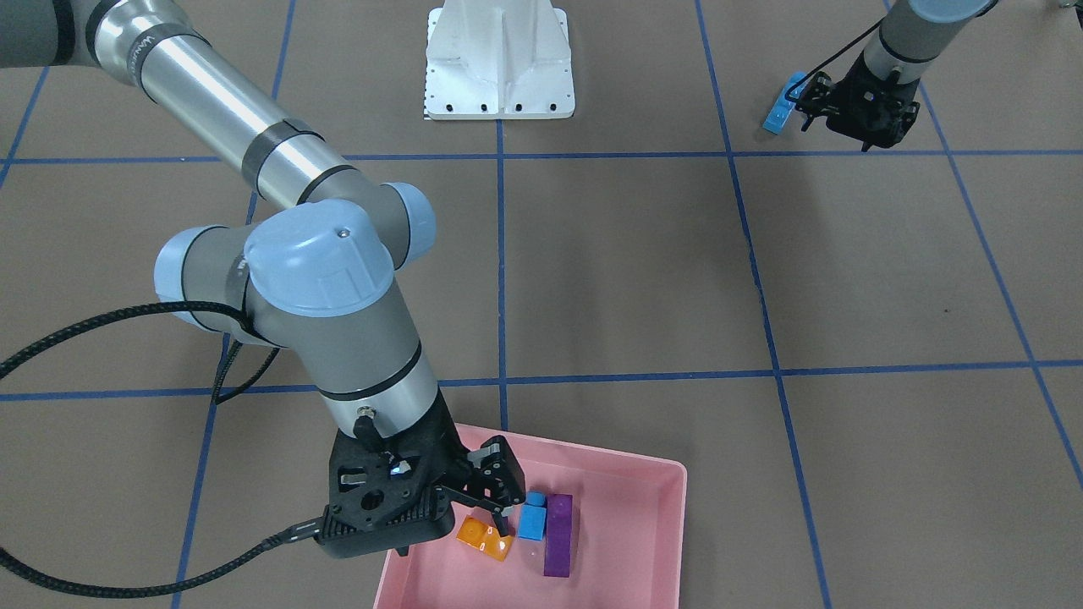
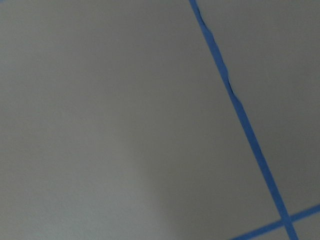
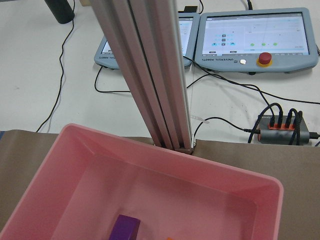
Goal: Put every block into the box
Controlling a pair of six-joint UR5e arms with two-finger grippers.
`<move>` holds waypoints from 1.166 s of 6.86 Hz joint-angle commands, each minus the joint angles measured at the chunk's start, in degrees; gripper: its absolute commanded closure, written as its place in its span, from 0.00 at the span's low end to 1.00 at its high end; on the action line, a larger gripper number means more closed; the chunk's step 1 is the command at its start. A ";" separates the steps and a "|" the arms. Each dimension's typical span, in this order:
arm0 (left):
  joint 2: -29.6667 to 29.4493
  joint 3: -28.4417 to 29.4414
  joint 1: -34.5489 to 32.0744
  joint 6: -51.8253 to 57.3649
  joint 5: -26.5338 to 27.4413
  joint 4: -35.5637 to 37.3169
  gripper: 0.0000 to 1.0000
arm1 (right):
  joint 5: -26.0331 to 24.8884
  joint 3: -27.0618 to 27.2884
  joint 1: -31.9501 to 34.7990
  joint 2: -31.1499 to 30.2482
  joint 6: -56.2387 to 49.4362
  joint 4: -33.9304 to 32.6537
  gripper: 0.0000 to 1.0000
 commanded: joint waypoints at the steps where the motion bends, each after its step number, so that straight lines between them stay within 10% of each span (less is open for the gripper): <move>1: 3.46 -0.37 6.61 -0.07 -1.46 -0.07 0.00 | 5.09 4.63 2.02 -3.24 -0.13 -2.08 0.01; 8: 1.81 3.40 21.57 -10.53 -2.00 0.28 0.00 | 15.37 28.71 7.37 -25.38 -2.15 -5.95 0.01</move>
